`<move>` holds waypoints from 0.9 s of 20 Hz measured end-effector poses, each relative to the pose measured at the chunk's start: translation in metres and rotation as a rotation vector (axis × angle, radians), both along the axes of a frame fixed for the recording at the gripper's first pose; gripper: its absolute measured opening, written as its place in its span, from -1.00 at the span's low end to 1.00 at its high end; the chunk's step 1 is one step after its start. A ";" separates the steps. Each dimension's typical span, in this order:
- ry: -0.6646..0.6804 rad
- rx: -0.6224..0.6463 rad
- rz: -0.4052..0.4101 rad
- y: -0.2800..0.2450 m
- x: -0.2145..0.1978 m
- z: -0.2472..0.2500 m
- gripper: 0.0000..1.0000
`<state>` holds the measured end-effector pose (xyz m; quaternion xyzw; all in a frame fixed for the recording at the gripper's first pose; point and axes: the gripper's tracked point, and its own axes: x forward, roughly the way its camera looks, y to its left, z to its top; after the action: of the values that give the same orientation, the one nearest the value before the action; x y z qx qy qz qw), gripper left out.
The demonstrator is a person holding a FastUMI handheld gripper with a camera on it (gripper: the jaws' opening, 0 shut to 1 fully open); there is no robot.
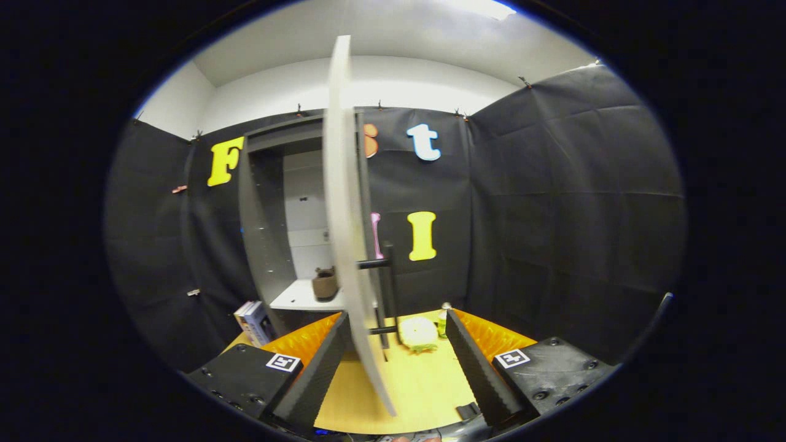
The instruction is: Open the shoe cabinet door, grab the shoes and put them into the shoe cabinet, then close the shoe cabinet door.
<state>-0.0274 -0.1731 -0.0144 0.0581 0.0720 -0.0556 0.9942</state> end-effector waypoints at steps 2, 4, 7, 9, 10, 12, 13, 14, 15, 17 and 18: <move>0.002 0.001 -0.038 -0.018 0.006 -0.007 0.96; 0.018 -0.001 -0.048 -0.032 0.021 -0.018 0.96; 0.014 0.008 -0.016 -0.029 0.046 -0.019 0.96; 0.009 0.035 0.001 -0.020 0.057 -0.016 0.95; 0.005 0.029 -0.006 -0.024 0.057 -0.017 0.94; 0.007 0.023 -0.024 -0.021 0.056 -0.016 0.93; 0.006 0.020 -0.024 -0.018 0.057 -0.015 0.96; 0.009 0.020 -0.017 -0.013 0.058 -0.015 0.96; 0.009 0.023 -0.007 -0.006 0.058 -0.015 0.96; 0.009 0.027 0.016 0.024 0.053 -0.016 0.96; 0.010 0.023 0.024 0.038 0.048 -0.015 0.96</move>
<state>0.0205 -0.1356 -0.0291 0.0686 0.0783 -0.0430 0.9936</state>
